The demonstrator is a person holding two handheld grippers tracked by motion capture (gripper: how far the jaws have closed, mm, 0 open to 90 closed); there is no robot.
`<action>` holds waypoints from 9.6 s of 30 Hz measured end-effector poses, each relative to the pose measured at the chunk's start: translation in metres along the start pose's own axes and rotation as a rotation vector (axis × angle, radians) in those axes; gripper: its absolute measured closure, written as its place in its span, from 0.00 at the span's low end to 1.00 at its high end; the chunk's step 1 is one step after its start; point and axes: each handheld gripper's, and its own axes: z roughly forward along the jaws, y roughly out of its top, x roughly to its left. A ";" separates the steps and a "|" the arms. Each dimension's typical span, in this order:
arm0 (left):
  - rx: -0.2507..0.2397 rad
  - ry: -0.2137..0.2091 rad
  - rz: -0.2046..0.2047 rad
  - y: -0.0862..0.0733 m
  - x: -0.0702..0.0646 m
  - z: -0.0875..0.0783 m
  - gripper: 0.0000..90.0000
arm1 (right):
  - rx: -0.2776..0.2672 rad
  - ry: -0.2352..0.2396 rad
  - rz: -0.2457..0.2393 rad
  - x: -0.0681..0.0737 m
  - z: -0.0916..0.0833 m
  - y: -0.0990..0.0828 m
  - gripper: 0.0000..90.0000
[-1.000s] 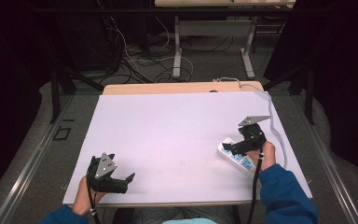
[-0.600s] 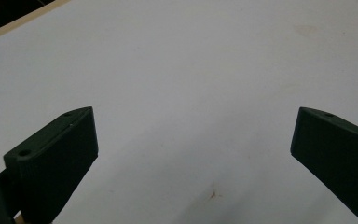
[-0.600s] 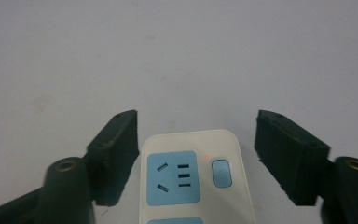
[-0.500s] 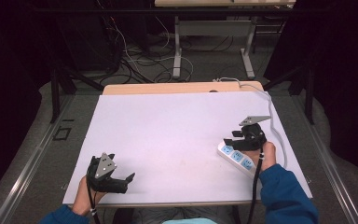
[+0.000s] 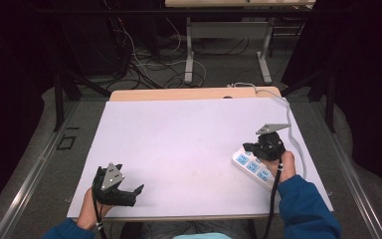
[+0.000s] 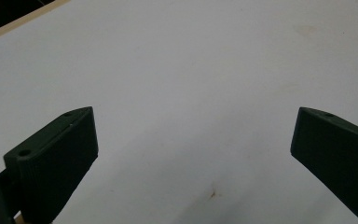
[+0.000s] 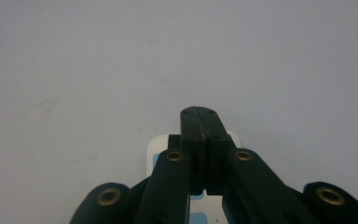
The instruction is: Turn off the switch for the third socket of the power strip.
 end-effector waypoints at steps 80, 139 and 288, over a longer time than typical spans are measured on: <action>0.007 -0.012 -0.008 0.000 -0.001 0.002 0.01 | 0.126 -0.100 0.068 -0.010 0.023 -0.015 1.00; 0.008 -0.010 -0.005 0.000 -0.002 0.002 0.01 | 0.122 -0.107 0.087 -0.009 0.024 -0.017 1.00; 0.005 -0.021 -0.007 0.000 -0.002 0.002 0.01 | -0.004 -0.054 -0.042 0.013 -0.003 -0.006 0.00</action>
